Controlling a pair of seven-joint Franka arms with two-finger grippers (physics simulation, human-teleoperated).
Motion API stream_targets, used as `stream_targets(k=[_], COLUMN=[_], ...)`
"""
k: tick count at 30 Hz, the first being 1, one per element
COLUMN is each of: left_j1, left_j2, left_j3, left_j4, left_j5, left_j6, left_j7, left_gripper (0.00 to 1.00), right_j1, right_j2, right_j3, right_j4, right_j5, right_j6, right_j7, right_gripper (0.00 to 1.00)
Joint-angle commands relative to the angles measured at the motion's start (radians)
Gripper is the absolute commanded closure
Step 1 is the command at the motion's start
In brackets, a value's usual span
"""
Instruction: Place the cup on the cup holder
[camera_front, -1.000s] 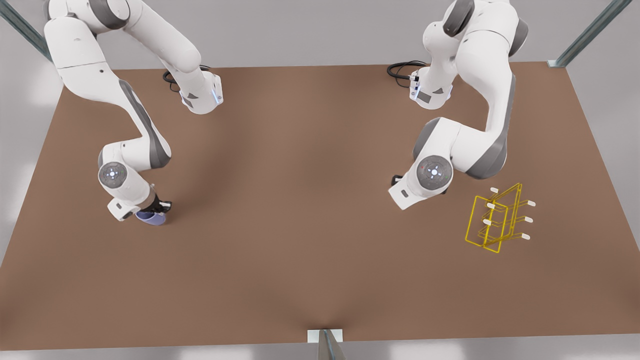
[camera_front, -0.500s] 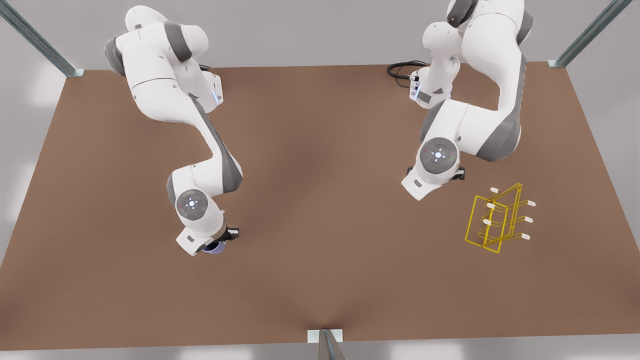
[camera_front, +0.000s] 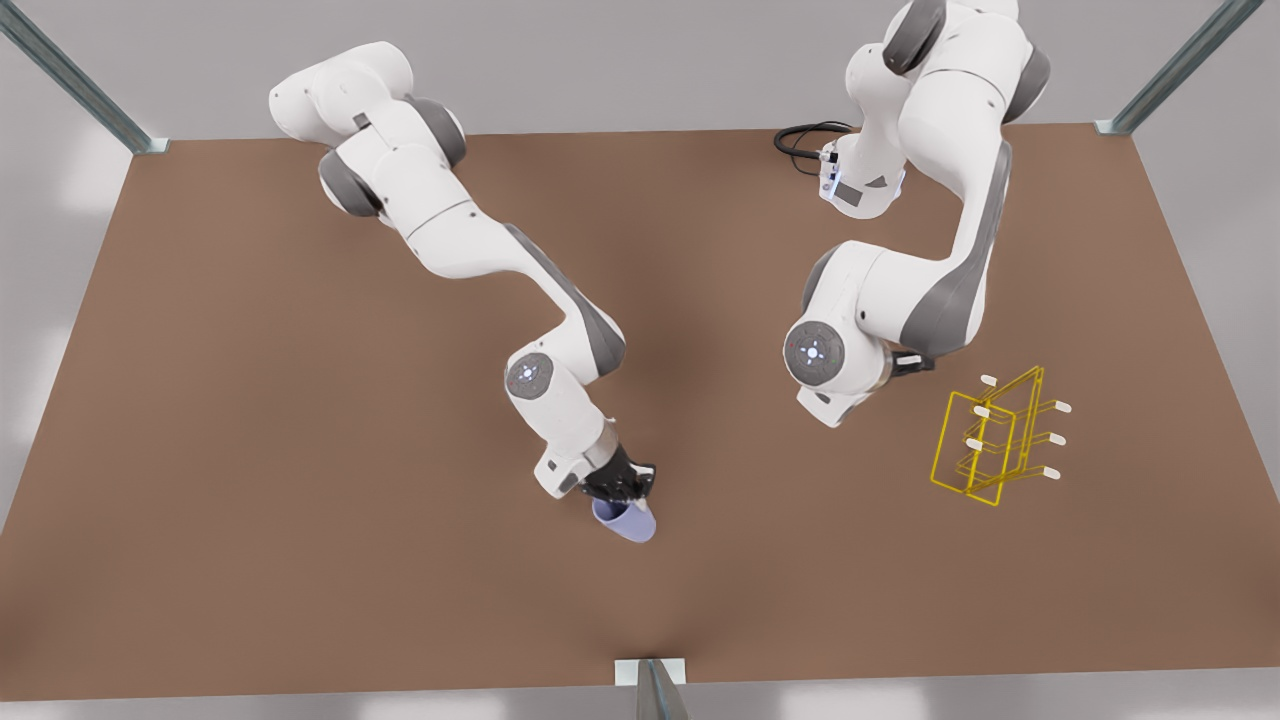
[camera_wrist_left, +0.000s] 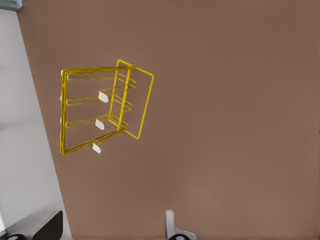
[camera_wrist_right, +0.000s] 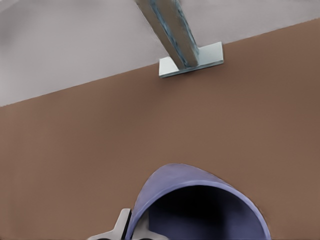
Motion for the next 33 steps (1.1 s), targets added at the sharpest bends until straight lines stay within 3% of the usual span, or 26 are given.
stream_targets(k=[1, 4, 5, 6, 8, 10, 13, 17, 22, 28, 33], left_j1=[0.0, -0.002, -0.002, -0.005, -0.005, -0.005, -0.005, -0.008, -0.014, -0.011, 0.001], left_j2=[0.002, 0.007, 0.008, 0.011, 0.011, 0.011, 0.011, 0.016, 0.028, 0.027, 0.025], left_j3=[0.0, 0.0, 0.0, 0.0, 0.0, 0.0, 0.0, 0.0, 0.0, -0.002, 0.0], left_j4=[-0.007, -0.01, -0.01, -0.01, -0.01, -0.011, -0.011, -0.013, -0.014, -0.001, 0.002], left_j5=[0.002, 0.002, 0.002, 0.013, 0.016, 0.016, 0.016, 0.016, 0.016, -0.027, -0.085], left_j6=[0.012, 0.011, 0.011, 0.009, 0.009, 0.008, 0.008, 0.003, 0.001, 0.014, 0.029], left_j7=[-0.113, -0.113, -0.113, -0.116, -0.116, -0.116, -0.116, -0.118, -0.134, -0.197, -0.263], left_gripper=[0.0, 0.0, 0.0, 0.0, 0.0, 0.0, 0.0, 0.0, 0.0, 0.0, 0.0], right_j1=[-0.029, -0.067, -0.129, -0.21, -0.416, -0.422, -0.459, -0.56, -0.586, -0.584, -0.586], right_j2=[0.012, 0.018, 0.018, 0.02, 0.089, 0.092, 0.149, 0.213, 0.221, 0.303, 0.34], right_j3=[0.069, 0.107, 0.173, 0.264, 0.532, 0.566, 0.69, 0.818, 0.819, 0.813, 0.813], right_j4=[-0.005, -0.011, -0.035, -0.063, -0.116, -0.129, -0.129, -0.25, -0.353, -0.361, -0.362], right_j5=[0.004, -0.013, -0.114, -0.225, -0.424, -0.433, -0.683, -1.105, -1.262, -1.433, -1.457], right_j6=[0.565, 0.663, 0.681, 0.683, 0.682, 0.68, 0.678, 0.682, 0.682, 0.683, 0.691], right_j7=[0.335, 0.442, 0.509, 0.58, 0.582, 0.582, 0.792, 1.14, 1.339, 1.367, 1.364], right_gripper=[0.79, 0.79, 0.79, 0.79, 0.79, 0.79, 0.79, 0.79, 0.79, 0.79, 0.79])
